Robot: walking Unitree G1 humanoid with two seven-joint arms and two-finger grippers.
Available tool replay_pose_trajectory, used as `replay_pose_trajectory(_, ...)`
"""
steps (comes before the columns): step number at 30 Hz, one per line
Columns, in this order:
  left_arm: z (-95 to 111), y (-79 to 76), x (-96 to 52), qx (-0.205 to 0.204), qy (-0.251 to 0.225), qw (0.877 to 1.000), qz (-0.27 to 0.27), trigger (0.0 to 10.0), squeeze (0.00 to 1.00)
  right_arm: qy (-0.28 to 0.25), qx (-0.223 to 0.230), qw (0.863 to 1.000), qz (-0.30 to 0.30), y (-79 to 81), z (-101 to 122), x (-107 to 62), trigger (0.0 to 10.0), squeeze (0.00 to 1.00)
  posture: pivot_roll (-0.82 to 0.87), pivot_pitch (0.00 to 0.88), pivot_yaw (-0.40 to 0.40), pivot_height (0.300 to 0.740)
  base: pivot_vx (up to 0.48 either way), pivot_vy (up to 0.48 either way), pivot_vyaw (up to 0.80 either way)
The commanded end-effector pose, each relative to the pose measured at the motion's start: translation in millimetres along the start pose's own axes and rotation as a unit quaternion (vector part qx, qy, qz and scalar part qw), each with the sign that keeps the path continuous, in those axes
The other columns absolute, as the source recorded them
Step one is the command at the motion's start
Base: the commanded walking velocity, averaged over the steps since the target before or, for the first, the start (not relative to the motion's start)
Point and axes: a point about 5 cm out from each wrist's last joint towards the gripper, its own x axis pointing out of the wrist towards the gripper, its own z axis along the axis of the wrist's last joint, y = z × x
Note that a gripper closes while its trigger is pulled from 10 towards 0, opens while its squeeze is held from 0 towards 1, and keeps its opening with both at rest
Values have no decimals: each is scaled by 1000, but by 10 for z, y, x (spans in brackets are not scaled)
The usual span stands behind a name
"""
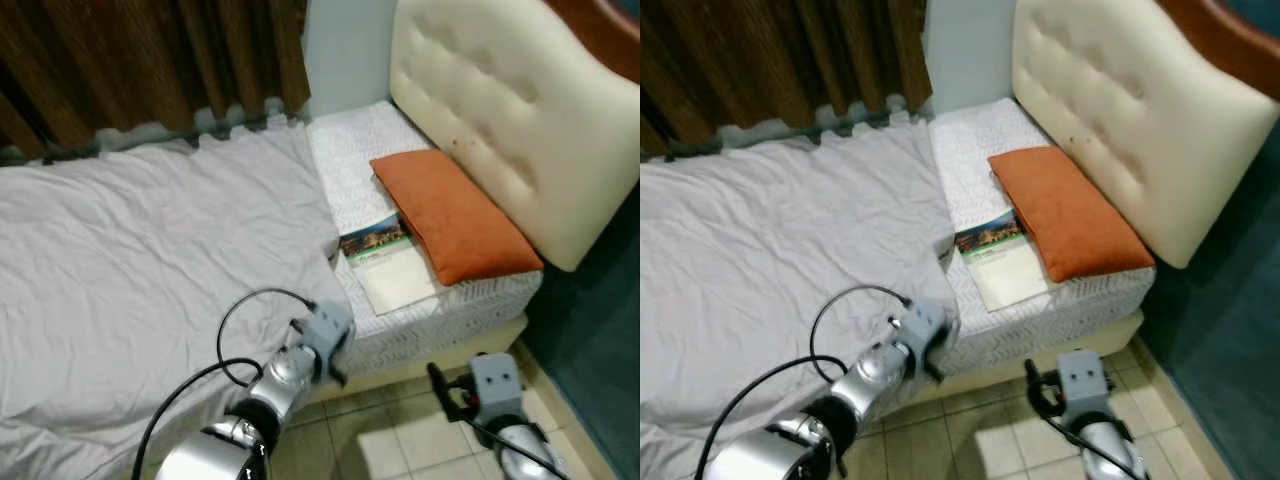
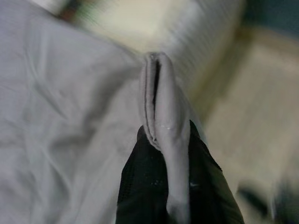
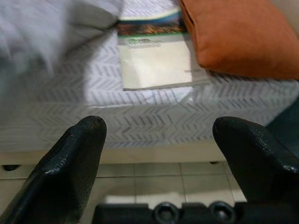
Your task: Clean up the room
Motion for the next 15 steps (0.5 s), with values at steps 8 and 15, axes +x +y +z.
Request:
replay_pose_trajectory(8, 77, -465, 71, 5, 9, 998, -56, 10000, 0, 6, -9, 1000, 4, 14, -29, 0, 10000, 0, -325, 123, 112, 740, 0, 0, 0)
replay_pose_trajectory(15, 528, -502, 114, -75, -86, 992, -46, 10000, 1000, 0, -18, 1000, 7, -2, 8, 16, 10000, 0, -330, 122, 103, 740, 0, 0, 0)
